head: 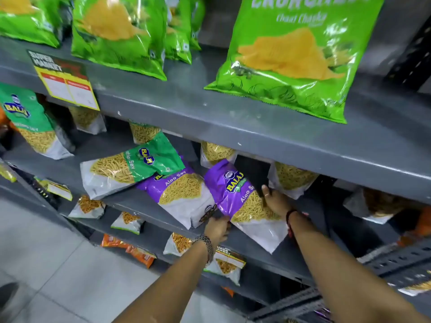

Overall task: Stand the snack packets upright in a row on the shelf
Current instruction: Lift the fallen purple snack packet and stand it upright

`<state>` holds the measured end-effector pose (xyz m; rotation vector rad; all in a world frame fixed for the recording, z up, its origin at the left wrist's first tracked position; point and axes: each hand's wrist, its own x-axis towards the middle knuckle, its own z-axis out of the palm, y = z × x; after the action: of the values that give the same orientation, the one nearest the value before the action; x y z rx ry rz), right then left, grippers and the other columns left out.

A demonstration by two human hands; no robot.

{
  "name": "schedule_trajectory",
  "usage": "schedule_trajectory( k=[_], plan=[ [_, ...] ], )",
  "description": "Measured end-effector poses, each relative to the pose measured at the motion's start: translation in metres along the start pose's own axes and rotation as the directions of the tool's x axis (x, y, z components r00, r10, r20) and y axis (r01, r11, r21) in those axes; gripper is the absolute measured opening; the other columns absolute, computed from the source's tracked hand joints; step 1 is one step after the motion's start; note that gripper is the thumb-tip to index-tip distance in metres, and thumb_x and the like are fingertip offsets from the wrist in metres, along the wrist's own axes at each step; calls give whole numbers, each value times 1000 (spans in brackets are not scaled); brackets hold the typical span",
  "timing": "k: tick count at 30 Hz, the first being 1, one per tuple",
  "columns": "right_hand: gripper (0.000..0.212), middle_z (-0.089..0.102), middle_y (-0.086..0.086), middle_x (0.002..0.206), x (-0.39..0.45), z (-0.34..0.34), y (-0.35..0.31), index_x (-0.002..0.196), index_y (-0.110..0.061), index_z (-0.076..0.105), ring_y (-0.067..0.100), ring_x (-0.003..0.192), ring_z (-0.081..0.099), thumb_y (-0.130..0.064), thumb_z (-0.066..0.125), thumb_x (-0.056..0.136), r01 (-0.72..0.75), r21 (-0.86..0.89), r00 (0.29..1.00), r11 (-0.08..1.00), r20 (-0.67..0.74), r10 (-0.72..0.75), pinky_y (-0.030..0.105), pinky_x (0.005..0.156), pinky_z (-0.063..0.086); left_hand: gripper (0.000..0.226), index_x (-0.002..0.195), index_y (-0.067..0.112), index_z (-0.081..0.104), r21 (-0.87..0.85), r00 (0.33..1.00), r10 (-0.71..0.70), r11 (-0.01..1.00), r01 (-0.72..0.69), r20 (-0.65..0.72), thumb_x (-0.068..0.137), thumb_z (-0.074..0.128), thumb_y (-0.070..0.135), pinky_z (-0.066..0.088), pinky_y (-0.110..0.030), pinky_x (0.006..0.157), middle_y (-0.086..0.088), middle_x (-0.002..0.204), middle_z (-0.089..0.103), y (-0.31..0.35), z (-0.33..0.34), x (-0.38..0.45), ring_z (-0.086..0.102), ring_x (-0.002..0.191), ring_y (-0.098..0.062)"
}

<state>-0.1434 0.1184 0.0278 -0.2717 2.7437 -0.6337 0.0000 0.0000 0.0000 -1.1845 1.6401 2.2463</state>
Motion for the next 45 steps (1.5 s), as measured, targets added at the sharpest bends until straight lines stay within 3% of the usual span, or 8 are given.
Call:
schedule_trajectory(
  k=[9, 13, 17, 22, 30, 37, 41, 45],
  plan=[
    [22, 62, 5, 92, 7, -4, 20, 96, -10, 67, 18, 76, 59, -19, 73, 77, -233, 621, 972, 748, 134, 192, 16, 63, 51, 20, 75, 9, 46, -119, 995, 74, 990, -82, -69, 91, 53, 19, 56, -27, 59, -10, 77, 56, -9, 8, 11, 59, 68, -23],
    [31, 62, 10, 101, -20, 2, 38, 106, 4, 67, 18, 92, 55, -16, 69, 82, -291, 706, 951, 645, 140, 276, 32, 87, 49, 13, 86, 9, 46, -196, 995, 76, 977, -87, -60, 93, 50, 20, 57, -28, 48, -8, 82, 61, -19, 5, -3, 64, 70, -23],
    [29, 65, 14, 92, -53, 5, 49, 107, 8, 65, 5, 56, 62, -13, 62, 87, -277, 789, 939, 549, 101, 328, 10, 42, 44, 17, 79, 15, 44, -210, 989, 114, 969, -133, -99, 92, 51, 22, 55, -36, 53, -11, 85, 57, -27, 4, -16, 61, 78, -30],
    [11, 71, 6, 73, -96, 11, 68, 77, -7, 67, 16, 55, 65, -14, 63, 85, -315, 890, 908, 330, 182, 378, 26, 61, 52, 26, 70, 16, 41, -73, 950, 276, 955, -289, -149, 91, 53, 24, 48, -22, 35, -9, 71, 47, -37, -2, -33, 55, 56, -19],
    [36, 66, 12, 122, -149, 30, 99, 115, -7, 65, 30, 117, 58, -29, 59, 88, -365, 922, 889, 132, 303, 344, 48, 108, 41, 24, 68, 17, 46, 114, 897, 433, 899, -423, -85, 90, 54, 25, 51, -41, 68, -10, 81, 49, -40, -9, -55, 49, 79, -22],
    [35, 64, 7, 120, -157, 32, 104, 115, -8, 64, 26, 116, 55, -31, 58, 89, -353, 928, 899, 118, 301, 318, 44, 106, 40, 27, 66, 17, 45, 119, 899, 438, 893, -435, -3, 91, 51, 23, 48, -48, 78, -11, 84, 48, -32, -12, -60, 51, 84, -27],
    [20, 60, 7, 78, -142, 15, 93, 73, -13, 65, 21, 78, 53, -21, 55, 89, -285, 942, 900, 177, 200, 388, 33, 68, 42, 21, 75, 17, 47, 106, 890, 450, 884, -455, 68, 94, 46, 22, 52, -49, 84, -12, 89, 52, -4, 0, -54, 55, 88, -26],
    [20, 61, 13, 87, -120, -4, 80, 73, -13, 61, 23, 86, 52, -12, 51, 91, -171, 961, 913, 216, 73, 401, 45, 83, 49, 23, 73, 21, 44, 131, 859, 497, 850, -511, 126, 96, 42, 20, 52, -28, 70, 1, 75, 51, 31, 18, -42, 53, 73, -10]
  ],
)
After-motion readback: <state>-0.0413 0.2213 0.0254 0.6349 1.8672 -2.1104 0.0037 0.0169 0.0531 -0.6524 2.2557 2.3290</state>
